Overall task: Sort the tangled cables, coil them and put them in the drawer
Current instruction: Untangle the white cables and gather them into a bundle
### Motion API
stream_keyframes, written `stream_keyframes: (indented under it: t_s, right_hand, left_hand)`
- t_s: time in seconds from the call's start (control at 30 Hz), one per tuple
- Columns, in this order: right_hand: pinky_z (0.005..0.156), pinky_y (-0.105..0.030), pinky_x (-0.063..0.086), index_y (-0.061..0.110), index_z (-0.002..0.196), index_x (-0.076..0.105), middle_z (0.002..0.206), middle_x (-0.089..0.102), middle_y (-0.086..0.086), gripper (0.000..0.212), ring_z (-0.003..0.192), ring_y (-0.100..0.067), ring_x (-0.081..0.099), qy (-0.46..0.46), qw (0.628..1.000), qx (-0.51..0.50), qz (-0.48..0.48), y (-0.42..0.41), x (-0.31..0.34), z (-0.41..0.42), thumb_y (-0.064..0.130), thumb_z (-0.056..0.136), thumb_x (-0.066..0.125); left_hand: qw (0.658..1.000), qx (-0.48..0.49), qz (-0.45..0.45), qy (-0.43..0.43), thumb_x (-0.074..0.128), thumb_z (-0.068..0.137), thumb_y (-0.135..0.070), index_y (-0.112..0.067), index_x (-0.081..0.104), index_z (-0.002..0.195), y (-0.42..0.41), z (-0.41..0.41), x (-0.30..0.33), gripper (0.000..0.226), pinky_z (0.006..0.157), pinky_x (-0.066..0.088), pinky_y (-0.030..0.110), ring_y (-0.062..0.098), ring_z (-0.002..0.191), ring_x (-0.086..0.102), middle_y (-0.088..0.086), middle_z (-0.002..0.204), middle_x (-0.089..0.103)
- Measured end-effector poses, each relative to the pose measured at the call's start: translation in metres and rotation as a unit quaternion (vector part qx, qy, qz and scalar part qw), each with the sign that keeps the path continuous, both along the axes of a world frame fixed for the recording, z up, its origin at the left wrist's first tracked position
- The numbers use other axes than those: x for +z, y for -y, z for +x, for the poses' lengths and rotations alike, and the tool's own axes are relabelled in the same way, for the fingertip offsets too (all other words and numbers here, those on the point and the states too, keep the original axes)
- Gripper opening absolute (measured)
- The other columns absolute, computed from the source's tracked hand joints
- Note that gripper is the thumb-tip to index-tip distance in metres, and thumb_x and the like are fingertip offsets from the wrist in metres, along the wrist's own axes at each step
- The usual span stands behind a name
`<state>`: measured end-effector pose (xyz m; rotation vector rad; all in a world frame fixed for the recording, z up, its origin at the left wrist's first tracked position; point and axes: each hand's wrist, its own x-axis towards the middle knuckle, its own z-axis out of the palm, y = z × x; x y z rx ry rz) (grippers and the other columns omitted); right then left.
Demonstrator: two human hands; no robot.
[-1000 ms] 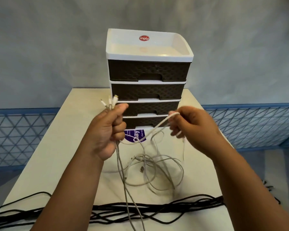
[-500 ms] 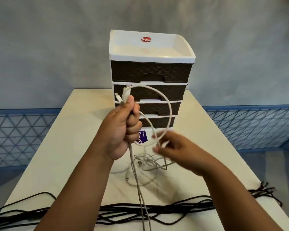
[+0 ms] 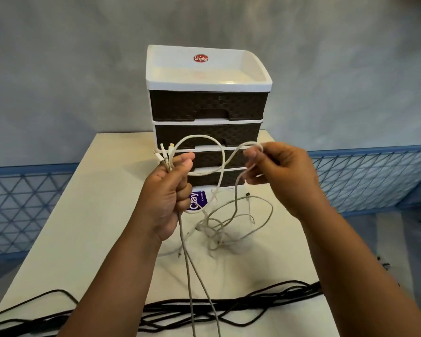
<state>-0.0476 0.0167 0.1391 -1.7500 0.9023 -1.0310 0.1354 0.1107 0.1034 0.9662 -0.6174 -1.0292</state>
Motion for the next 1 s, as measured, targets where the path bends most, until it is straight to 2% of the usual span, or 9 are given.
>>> stream_keyframes:
  t_s: [0.13, 0.27, 0.37, 0.57, 0.67, 0.73, 0.87, 0.93, 1.0]
  right_hand:
    - [0.054, -0.027, 0.056, 0.004, 0.102, 0.069, 0.068, 0.065, -0.007, 0.021, 0.058, -0.02, 0.067, 0.187, 0.982, 0.026, 0.006, -0.003, 0.024, 0.007, 0.021, 0.096, 0.057]
    - [0.072, -0.033, 0.058, 0.005, 0.1, 0.067, 0.084, 0.068, -0.012, 0.017, 0.079, -0.028, 0.07, 0.295, 0.954, 0.042, -0.045, -0.008, 0.043, 0.015, 0.015, 0.099, 0.053]
    - [0.087, -0.037, 0.056, 0.004, 0.099, 0.066, 0.099, 0.07, -0.014, 0.017, 0.1, -0.033, 0.07, 0.313, 0.942, 0.11, -0.058, -0.015, 0.057, 0.02, 0.01, 0.1, 0.05]
    - [0.083, -0.034, 0.056, 0.001, 0.098, 0.06, 0.103, 0.069, -0.015, 0.023, 0.1, -0.034, 0.071, 0.352, 0.911, 0.208, -0.05, -0.03, 0.076, 0.021, 0.009, 0.104, 0.038]
    - [0.082, -0.032, 0.057, 0.002, 0.102, 0.058, 0.103, 0.071, -0.013, 0.029, 0.101, -0.03, 0.071, 0.354, 0.903, 0.244, -0.007, -0.029, 0.074, 0.012, 0.015, 0.105, 0.033]
    - [0.083, -0.031, 0.057, 0.003, 0.106, 0.058, 0.104, 0.071, -0.012, 0.03, 0.102, -0.028, 0.071, 0.347, 0.9, 0.262, 0.019, -0.025, 0.068, 0.006, 0.018, 0.105, 0.032]
    - [0.081, -0.032, 0.056, 0.009, 0.123, 0.057, 0.12, 0.063, -0.018, 0.034, 0.1, -0.027, 0.07, 0.207, 0.943, 0.256, 0.051, -0.011, 0.042, -0.01, 0.015, 0.09, 0.06]
    - [0.077, -0.03, 0.057, 0.014, 0.127, 0.056, 0.12, 0.058, -0.02, 0.049, 0.092, -0.019, 0.067, 0.023, 0.976, 0.198, 0.094, -0.008, 0.019, -0.018, 0.012, 0.08, 0.072]
    - [0.07, -0.025, 0.055, 0.019, 0.121, 0.061, 0.111, 0.063, -0.011, 0.044, 0.082, -0.014, 0.063, -0.17, 0.966, 0.16, 0.11, -0.012, -0.005, -0.016, 0.017, 0.08, 0.077]
  left_hand:
    - [1.0, -0.017, -0.002, 0.001, 0.053, 0.097, -0.018, -0.011, 0.062, 0.122, 0.001, -0.004, -0.001, 0.027, 0.042, 0.015, 0.019, 0.006, 0.048, 0.019, -0.005, 0.059, 0.024]
    - [0.999, -0.033, 0.006, 0.029, 0.057, 0.096, -0.024, -0.015, 0.065, 0.119, 0.0, -0.005, -0.005, 0.026, 0.041, 0.019, 0.019, 0.008, 0.049, 0.019, -0.005, 0.058, 0.026]
    - [0.993, -0.075, 0.035, 0.09, 0.061, 0.093, -0.024, -0.019, 0.066, 0.119, 0.002, -0.014, -0.007, 0.028, 0.042, 0.019, 0.02, 0.008, 0.05, 0.021, -0.006, 0.058, 0.03]
    - [0.965, -0.15, 0.08, 0.199, 0.066, 0.091, -0.027, -0.021, 0.068, 0.112, 0.01, -0.041, -0.005, 0.022, 0.045, 0.026, 0.021, 0.007, 0.048, 0.031, -0.012, 0.055, 0.049]
    - [0.956, -0.149, 0.078, 0.239, 0.065, 0.092, -0.025, -0.015, 0.065, 0.111, 0.011, -0.047, 0.0, 0.022, 0.042, 0.032, 0.011, 0.0, 0.039, 0.042, -0.02, 0.05, 0.055]
    - [0.95, -0.14, 0.086, 0.265, 0.062, 0.094, -0.027, -0.016, 0.066, 0.107, 0.012, -0.049, 0.001, 0.018, 0.043, 0.032, 0.013, -0.001, 0.038, 0.044, -0.02, 0.046, 0.053]
    - [0.984, -0.074, 0.036, 0.159, 0.06, 0.095, -0.029, -0.025, 0.066, 0.087, 0.016, -0.048, 0.0, 0.011, 0.042, 0.02, 0.02, 0.007, 0.044, 0.025, -0.012, 0.048, 0.035]
    - [0.995, -0.054, -0.006, 0.08, 0.061, 0.092, -0.031, -0.024, 0.066, 0.086, 0.017, -0.042, 0.006, 0.01, 0.039, 0.016, 0.02, 0.007, 0.045, 0.021, -0.01, 0.05, 0.031]
    - [0.997, -0.049, -0.045, 0.045, 0.061, 0.087, -0.035, -0.025, 0.071, 0.087, 0.016, -0.035, 0.013, 0.014, 0.037, 0.017, 0.018, 0.005, 0.042, 0.021, -0.009, 0.05, 0.03]
